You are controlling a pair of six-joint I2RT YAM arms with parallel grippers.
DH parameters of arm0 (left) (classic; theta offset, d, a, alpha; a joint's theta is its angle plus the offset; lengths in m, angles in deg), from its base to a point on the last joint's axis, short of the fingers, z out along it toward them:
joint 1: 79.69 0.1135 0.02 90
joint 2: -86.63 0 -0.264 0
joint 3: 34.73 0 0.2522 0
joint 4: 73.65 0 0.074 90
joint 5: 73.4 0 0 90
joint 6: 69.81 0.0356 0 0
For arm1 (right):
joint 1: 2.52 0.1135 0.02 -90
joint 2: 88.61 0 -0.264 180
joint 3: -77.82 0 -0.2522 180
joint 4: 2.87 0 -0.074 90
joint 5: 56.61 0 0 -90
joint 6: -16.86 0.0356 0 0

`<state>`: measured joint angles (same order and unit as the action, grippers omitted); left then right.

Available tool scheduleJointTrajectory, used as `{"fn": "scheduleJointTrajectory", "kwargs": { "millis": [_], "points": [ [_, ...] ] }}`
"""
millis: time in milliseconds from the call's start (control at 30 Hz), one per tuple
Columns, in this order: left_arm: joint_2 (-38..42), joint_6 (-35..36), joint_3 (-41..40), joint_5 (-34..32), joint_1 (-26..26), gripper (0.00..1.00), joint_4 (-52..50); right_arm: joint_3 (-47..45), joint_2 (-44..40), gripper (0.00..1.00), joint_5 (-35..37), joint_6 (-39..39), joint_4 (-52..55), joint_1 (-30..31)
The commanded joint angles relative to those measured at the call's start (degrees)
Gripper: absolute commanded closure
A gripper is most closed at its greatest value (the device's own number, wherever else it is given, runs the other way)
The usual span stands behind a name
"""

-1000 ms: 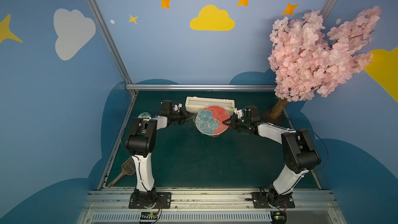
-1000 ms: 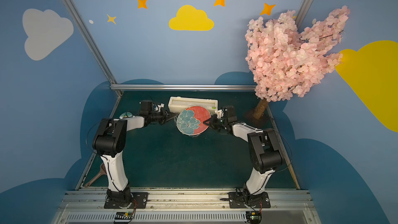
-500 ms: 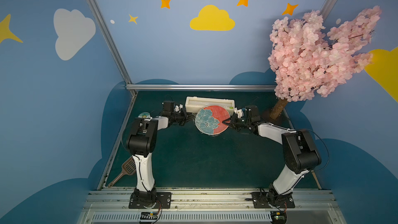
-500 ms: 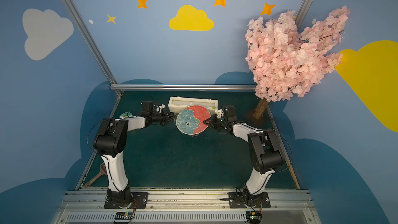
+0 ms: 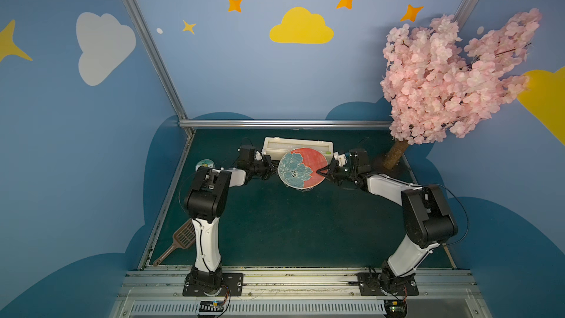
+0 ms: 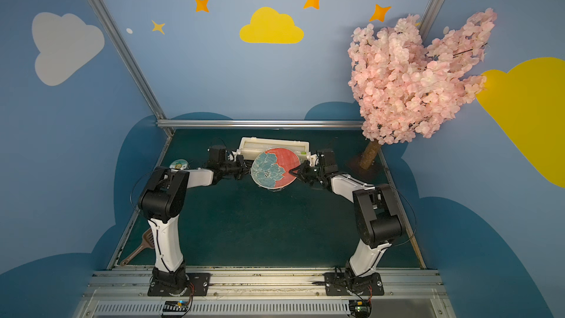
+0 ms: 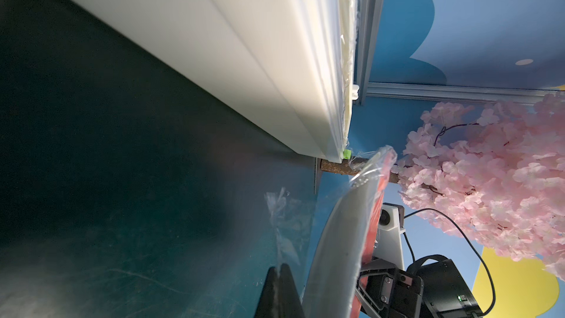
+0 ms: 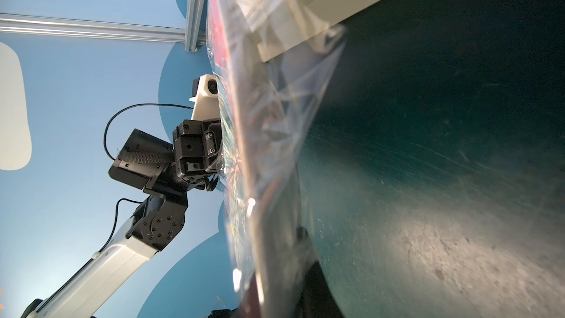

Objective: Wrap the plate with plastic wrap
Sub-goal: Cover the plate with plastic wrap.

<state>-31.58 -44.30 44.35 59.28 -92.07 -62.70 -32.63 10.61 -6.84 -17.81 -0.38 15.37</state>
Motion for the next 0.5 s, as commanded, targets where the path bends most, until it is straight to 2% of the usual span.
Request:
{"fn": "scheduleJointTrajectory", "kwargs": {
  "millis": [0,167,233,467],
  "points": [
    [-0.21,-1.57,-2.19,1.48,-1.18,0.92,1.52,2.47,-2.1,0.97,-5.13,0.67,-12.13,0.9],
    [2.3,-1.12,-4.8,2.27,1.89,0.55,1.57,2.24,-2.86,0.97,-4.69,-1.4,-9.11,0.56],
    [3.7,-0.7,-6.07,2.82,4.02,0.51,1.2,2.34,-3.22,0.97,-4.53,-2.36,-7.57,0.34],
    [9.24,3.84,-6.76,5.04,11.24,0.49,-5.07,2.45,-2.64,0.97,-4.69,-2.42,-7.24,0.26]
  ]
}}
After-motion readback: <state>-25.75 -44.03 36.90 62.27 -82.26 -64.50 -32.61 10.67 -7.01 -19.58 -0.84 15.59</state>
